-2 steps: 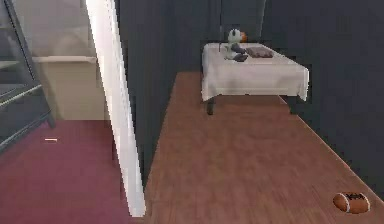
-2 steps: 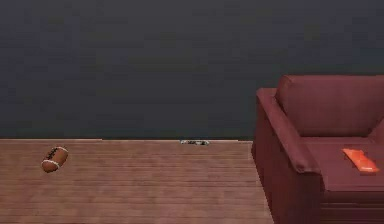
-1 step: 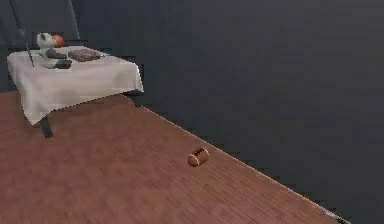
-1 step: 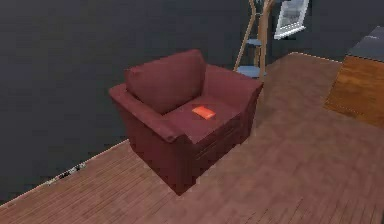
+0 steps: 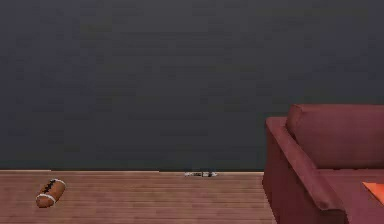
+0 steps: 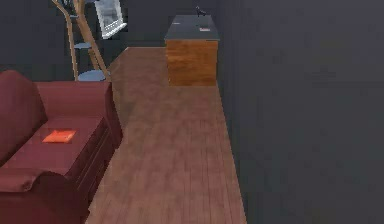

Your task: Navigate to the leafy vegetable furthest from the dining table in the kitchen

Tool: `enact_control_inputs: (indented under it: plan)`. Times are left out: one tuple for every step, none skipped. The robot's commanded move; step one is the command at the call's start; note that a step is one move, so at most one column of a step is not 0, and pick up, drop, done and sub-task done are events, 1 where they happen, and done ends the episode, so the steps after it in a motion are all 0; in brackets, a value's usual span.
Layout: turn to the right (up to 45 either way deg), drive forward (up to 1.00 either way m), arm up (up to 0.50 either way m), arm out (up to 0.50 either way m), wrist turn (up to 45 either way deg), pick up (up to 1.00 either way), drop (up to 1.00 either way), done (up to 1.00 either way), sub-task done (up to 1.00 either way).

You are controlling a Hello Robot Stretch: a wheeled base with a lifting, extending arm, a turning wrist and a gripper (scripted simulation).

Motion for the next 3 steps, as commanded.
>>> enact_control_inputs:
  plan:
    - [0.0, 0.1, 0.0, 0.0, 0.0, 0.0, 0.0, 0.0, 0.0]
    - [-45.0, 0.0, 0.0, 0.0, 0.0, 0.0, 0.0, 0.0, 0.0]
    - [-36.0, 0.0, 0.0, 0.0, 0.0, 0.0, 0.0, 0.0, 0.0]
